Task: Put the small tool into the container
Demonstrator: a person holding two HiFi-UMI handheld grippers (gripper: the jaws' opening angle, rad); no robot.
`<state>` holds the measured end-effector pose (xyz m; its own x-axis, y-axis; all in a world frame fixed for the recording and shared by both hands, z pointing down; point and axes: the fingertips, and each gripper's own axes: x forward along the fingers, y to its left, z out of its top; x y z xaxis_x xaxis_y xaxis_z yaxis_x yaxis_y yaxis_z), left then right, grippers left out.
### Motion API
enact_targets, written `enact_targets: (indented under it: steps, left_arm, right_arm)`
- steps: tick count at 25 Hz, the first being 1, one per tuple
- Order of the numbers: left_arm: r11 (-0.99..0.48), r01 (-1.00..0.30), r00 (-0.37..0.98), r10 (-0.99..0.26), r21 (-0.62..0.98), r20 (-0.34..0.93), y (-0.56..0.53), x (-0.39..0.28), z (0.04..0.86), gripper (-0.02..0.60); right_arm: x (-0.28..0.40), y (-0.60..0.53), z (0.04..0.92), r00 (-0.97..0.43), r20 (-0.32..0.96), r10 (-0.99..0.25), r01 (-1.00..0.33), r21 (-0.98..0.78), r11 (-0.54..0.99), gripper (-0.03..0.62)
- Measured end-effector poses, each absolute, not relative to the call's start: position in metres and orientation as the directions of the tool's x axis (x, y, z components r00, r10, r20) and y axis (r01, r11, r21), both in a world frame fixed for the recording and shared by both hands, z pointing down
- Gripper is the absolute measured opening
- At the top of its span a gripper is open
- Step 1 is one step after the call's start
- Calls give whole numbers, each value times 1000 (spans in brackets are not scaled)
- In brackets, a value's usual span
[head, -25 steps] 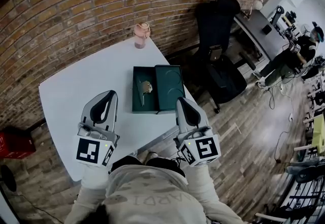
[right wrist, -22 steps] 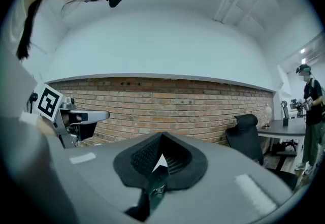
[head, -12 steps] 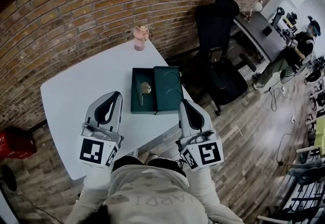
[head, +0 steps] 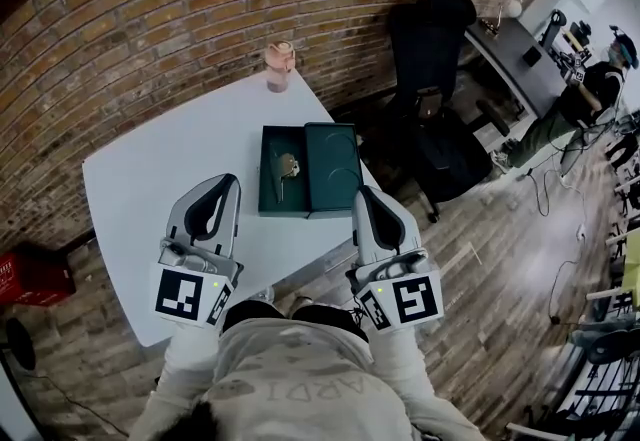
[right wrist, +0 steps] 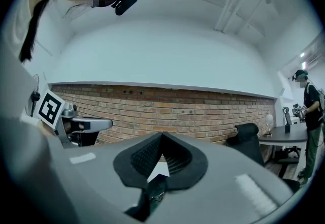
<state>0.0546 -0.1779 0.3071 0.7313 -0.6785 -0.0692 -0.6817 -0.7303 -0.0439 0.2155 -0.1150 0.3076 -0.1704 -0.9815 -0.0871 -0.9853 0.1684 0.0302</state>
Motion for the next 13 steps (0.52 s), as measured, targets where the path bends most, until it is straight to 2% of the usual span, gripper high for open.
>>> enact_targets:
  steps: [13]
  left_arm:
    - [-722,-690,723,-687,-43,-72,-189,52,310,11]
  right_arm:
    - [212,-128,308,-184,-103,-978,-983,22,182,11]
